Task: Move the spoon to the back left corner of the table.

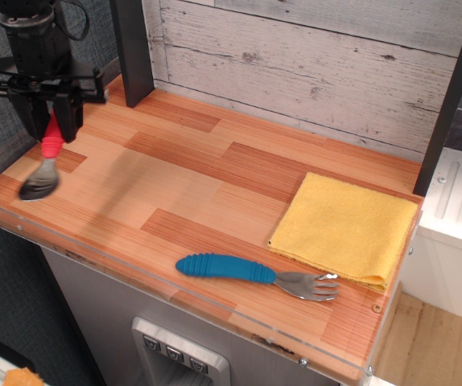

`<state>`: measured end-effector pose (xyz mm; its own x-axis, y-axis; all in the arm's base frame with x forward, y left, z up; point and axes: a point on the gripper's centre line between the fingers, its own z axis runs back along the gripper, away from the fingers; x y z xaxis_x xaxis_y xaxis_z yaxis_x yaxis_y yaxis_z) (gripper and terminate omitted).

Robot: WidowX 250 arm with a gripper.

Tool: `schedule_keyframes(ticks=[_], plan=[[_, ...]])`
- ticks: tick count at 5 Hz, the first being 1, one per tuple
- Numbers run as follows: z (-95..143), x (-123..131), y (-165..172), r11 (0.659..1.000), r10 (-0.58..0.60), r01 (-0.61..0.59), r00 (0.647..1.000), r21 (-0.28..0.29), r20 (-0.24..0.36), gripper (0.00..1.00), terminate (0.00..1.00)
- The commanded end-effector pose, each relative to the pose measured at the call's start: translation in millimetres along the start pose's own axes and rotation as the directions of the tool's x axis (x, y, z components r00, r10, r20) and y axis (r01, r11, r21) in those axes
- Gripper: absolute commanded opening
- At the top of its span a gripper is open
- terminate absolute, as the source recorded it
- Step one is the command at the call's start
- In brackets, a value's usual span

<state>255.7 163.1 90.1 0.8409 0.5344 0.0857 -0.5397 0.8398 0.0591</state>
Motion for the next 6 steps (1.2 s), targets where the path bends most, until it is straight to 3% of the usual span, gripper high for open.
schedule_keyframes(ticks=[1,2,3,4,5,6], plan=[[16.8,12.7,-10.9,0.904,0.419,-0.411,0.907,-0.118,0.052,0.0,0.0],[15.5,14.5,-12.7,0.769,0.624,-0.612,0.782,-0.184,0.005,0.0,0.0],[16.4,20.1,-15.9,0.62,0.779,-0.762,0.626,-0.185,0.032,0.0,0.0],[14.3,35.5,-23.3,0.537,0.837,-0.812,0.546,-0.23,0.025,0.0,0.0],[6.9,55.3,-34.3,0.515,0.851,-0.821,0.524,-0.247,0.033,0.0,0.0],[-8.0,76.9,-45.7,0.517,0.85,-0.824,0.526,-0.233,0.025,0.0,0.0]])
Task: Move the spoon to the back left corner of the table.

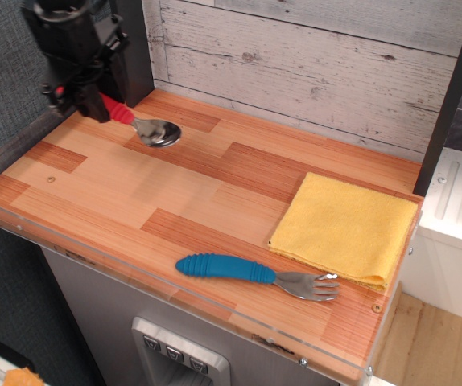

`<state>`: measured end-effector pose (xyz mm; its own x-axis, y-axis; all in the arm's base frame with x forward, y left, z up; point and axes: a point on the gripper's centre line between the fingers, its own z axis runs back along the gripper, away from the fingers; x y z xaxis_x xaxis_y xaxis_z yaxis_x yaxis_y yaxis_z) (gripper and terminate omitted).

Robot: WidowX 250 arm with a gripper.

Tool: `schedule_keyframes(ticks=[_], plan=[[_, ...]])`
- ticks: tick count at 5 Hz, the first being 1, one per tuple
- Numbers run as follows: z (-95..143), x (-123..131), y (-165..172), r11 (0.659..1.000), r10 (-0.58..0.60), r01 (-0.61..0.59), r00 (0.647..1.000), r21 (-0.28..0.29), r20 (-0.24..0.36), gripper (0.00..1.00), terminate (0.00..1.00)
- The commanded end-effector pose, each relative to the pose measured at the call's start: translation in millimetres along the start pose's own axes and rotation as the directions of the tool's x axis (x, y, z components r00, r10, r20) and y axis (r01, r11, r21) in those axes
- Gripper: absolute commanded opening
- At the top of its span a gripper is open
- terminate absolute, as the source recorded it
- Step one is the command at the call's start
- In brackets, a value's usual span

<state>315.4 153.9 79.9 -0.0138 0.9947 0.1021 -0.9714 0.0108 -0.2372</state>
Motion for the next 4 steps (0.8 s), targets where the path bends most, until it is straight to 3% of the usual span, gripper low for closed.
schedule_keyframes(ticks=[1,4], plan=[[-16.1,10.5,-40.7,0.999,0.011,-0.01,1.0,-0.034,0.021,0.0,0.0],[-55.0,-4.9,-66.4,1.0,-0.002,0.002,1.0,-0.008,0.031,0.0,0.0]])
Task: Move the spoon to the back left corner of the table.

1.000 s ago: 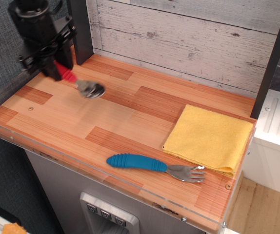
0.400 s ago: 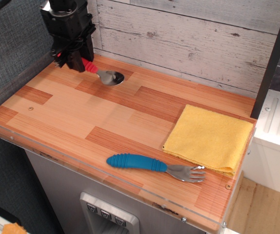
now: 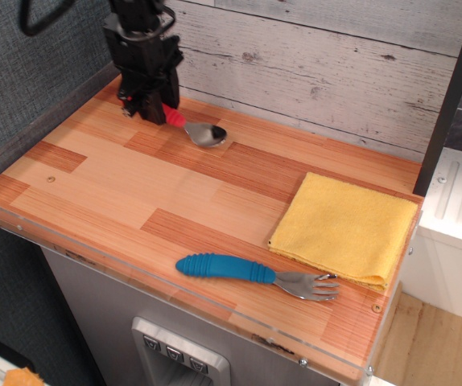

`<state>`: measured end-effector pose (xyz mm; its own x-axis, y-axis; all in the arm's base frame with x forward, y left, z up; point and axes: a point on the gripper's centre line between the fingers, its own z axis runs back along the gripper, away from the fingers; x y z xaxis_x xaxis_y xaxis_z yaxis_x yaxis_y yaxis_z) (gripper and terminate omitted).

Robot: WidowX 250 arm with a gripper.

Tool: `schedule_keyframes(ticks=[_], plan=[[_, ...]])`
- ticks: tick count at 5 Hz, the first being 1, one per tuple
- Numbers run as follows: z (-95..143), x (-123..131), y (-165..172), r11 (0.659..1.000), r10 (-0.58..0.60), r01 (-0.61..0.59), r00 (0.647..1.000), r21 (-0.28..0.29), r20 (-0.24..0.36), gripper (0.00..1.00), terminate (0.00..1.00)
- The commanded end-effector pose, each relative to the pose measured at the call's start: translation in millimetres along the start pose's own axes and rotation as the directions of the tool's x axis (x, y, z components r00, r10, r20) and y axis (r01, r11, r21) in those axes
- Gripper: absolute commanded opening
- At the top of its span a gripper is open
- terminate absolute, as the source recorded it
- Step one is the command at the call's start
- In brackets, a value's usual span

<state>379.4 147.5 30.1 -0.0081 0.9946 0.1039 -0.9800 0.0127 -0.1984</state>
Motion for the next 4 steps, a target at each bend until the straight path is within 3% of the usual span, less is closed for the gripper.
schedule_keyframes(ticks=[1,2,3,4], plan=[[4.3,7.1,-16.0,0.998,0.015,-0.014,0.999,-0.056,0.035,0.0,0.0],[4.2,8.9,-15.9,0.998,-0.001,0.002,1.0,-0.061,0.02,0.0,0.0],[7.1,10.9,-17.5,1.0,0.008,-0.008,1.0,-0.018,-0.003,1.0,0.0],[17.5,12.6,-17.8,1.0,0.022,-0.022,1.0,-0.02,0.018,1.0,0.0]])
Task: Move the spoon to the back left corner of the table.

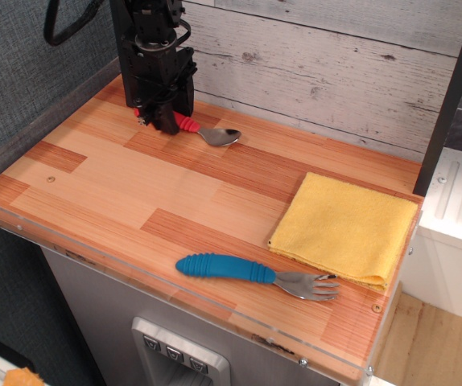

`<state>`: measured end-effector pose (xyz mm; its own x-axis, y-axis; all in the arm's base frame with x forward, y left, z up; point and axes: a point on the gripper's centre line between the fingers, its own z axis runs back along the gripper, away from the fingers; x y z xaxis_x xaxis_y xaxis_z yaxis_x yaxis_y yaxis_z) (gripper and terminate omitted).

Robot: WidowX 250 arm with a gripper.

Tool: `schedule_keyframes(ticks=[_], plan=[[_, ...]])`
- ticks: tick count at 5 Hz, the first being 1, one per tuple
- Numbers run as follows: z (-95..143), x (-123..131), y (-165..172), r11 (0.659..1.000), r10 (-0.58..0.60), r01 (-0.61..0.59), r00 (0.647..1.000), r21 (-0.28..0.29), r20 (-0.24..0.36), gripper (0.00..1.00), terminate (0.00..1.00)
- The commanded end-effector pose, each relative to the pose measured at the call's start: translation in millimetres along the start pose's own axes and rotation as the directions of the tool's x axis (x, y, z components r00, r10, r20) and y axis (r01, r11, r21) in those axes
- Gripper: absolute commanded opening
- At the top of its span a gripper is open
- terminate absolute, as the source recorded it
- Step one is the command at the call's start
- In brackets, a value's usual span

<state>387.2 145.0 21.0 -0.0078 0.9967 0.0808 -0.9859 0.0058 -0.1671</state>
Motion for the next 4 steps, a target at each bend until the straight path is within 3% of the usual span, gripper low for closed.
schedule_keyframes(ticks=[1,2,4], plan=[[37.1,17.5,-12.4,0.998,-0.003,0.005,0.999,-0.061,0.041,1.0,0.0],[50.5,21.7,-14.3,0.998,-0.037,0.04,0.998,-0.048,0.046,1.0,0.0],[81.9,29.2,1.1,0.971,-0.237,0.238,0.97,-0.029,0.052,1.0,0.0]])
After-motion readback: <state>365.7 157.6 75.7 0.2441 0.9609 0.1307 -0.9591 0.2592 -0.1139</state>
